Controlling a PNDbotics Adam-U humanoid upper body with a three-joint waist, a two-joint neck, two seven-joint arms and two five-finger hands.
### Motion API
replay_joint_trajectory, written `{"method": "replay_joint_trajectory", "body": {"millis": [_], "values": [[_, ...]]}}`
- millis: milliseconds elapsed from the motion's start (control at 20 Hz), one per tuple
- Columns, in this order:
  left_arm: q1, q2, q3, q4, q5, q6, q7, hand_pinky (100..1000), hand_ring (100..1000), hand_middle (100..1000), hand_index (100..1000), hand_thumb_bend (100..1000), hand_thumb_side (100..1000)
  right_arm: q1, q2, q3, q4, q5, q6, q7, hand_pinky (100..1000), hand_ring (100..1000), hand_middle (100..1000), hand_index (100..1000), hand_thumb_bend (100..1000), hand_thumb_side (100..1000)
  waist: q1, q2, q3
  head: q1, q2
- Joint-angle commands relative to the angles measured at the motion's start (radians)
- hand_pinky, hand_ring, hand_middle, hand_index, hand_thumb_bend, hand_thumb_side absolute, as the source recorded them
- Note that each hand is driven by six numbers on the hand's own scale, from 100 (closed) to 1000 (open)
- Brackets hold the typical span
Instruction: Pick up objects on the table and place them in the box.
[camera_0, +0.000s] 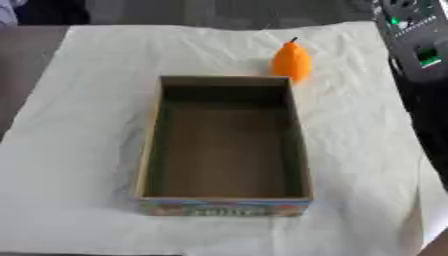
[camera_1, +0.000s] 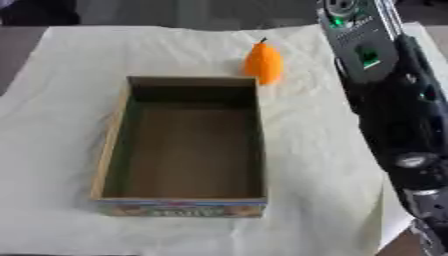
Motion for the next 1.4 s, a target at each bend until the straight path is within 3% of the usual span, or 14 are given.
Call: {"method": "replay_joint_trajectory", "body": {"millis": [50,350,700,1100,1400], "values": [[-0.001,0.015,0.002,-0.021,0.003,0.000,-0.005,418,544,665,721,100,778,-0.039,-0.035,-0.008,0.058,0.035,-0.037,0.051,894,1000,772,927,100,855,0.001,-0.024,0.000,0.000,0.000],[-0.001,0.014,0.003,-0.021,0.001,0.002,-0.007,418,544,665,720,100,776,-0.053,-0.047,-0.042,0.161,0.071,-0.085,0.110,911,1000,798,952,100,854,-0.001,-0.023,-0.001,0.006,-0.002],[0.001,0.012,0.003,-0.021,0.003,-0.001,-0.014,419,545,666,721,100,768,-0.051,-0.057,-0.063,0.250,0.115,-0.152,0.172,929,1000,800,1000,100,742,0.000,-0.022,0.000,0.009,-0.008],[0.004,0.010,0.003,-0.021,0.006,-0.002,-0.022,419,545,665,720,100,766,-0.066,-0.069,-0.052,0.323,0.161,-0.234,0.274,950,1000,837,1000,256,710,0.001,-0.024,-0.002,0.011,-0.006],[0.007,0.007,0.003,-0.021,0.006,0.000,-0.024,418,545,665,719,100,766,-0.092,-0.062,-0.062,0.400,0.223,-0.221,0.318,947,1000,874,1000,351,709,0.002,-0.023,-0.001,0.008,-0.010]]}}
